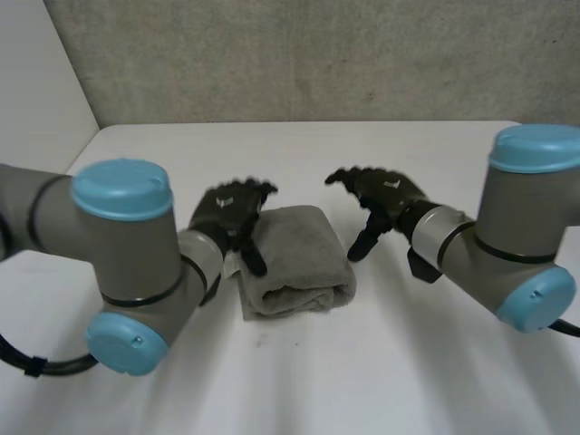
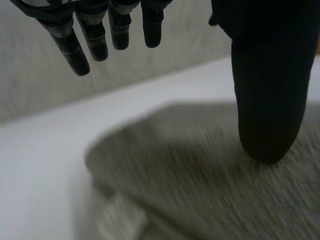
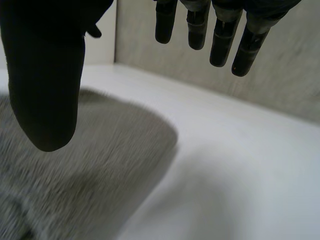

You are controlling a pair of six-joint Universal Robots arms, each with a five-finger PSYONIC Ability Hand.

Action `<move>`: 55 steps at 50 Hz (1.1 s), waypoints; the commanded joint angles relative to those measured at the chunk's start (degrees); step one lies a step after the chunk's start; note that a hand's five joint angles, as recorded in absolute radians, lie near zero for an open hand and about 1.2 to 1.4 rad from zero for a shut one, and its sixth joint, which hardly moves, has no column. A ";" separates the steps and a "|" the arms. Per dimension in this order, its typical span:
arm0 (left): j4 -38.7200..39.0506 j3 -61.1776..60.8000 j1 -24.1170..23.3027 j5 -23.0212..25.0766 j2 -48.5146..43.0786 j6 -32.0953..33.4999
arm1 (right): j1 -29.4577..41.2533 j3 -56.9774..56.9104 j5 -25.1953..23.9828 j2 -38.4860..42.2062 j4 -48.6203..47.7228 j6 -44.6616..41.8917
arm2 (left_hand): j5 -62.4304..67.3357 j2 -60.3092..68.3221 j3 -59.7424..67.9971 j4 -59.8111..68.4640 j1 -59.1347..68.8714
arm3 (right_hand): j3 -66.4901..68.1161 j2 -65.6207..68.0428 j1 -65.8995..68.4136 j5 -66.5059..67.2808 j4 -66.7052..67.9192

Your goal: Fold the towel.

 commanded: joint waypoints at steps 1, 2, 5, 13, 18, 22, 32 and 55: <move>-3.64 -1.58 0.00 -5.06 -4.26 -2.10 | 2.31 -8.39 -0.46 9.66 7.67 -4.92 | -1.47 0.62 0.36 0.45 -0.33 | -2.40 -3.02 -1.87 -3.96 -3.43; -3.64 -2.45 0.08 -6.10 -4.61 -2.01 | 2.84 -9.70 -0.29 11.23 7.93 -6.31 | -1.47 0.62 0.36 0.45 -0.33 | -2.40 -3.02 -1.87 -3.96 -3.43; -3.03 -3.95 0.09 -7.60 -4.70 -1.92 | 3.19 -11.46 0.15 13.87 8.02 -9.13 | -1.47 0.62 0.36 0.45 -0.33 | -2.40 -3.02 -1.87 -3.96 -3.43; -2.58 -3.96 -0.09 -7.78 -2.43 -2.01 | 4.07 -13.32 0.77 12.85 8.19 -11.51 | -1.47 0.62 0.36 0.45 -0.33 | -2.40 -3.02 -1.87 -3.96 -3.43; -2.50 -2.56 -0.44 -7.78 3.71 -1.58 | 4.07 -11.30 1.38 4.33 7.58 -11.51 | -1.47 0.62 0.36 0.45 -0.33 | -2.40 -3.02 -1.87 -3.96 -3.43; -3.20 0.34 0.00 -8.05 11.70 -1.22 | 3.37 -8.40 6.80 -6.12 6.61 -11.42 | -1.47 0.62 0.36 0.45 -0.33 | -2.40 -3.02 -1.87 -3.96 -3.43; -6.00 2.64 8.15 -7.70 25.51 3.95 | -1.19 -6.20 22.11 -20.29 5.64 -11.69 | -1.47 0.62 0.36 0.45 -0.33 | -2.40 -3.02 -1.87 -3.96 -3.43; -11.82 1.06 9.49 -4.19 30.45 6.16 | -3.93 -1.10 21.95 -25.23 8.46 -11.86 | -1.47 0.62 0.36 0.45 -0.33 | -2.40 -3.02 -1.87 -3.96 -3.43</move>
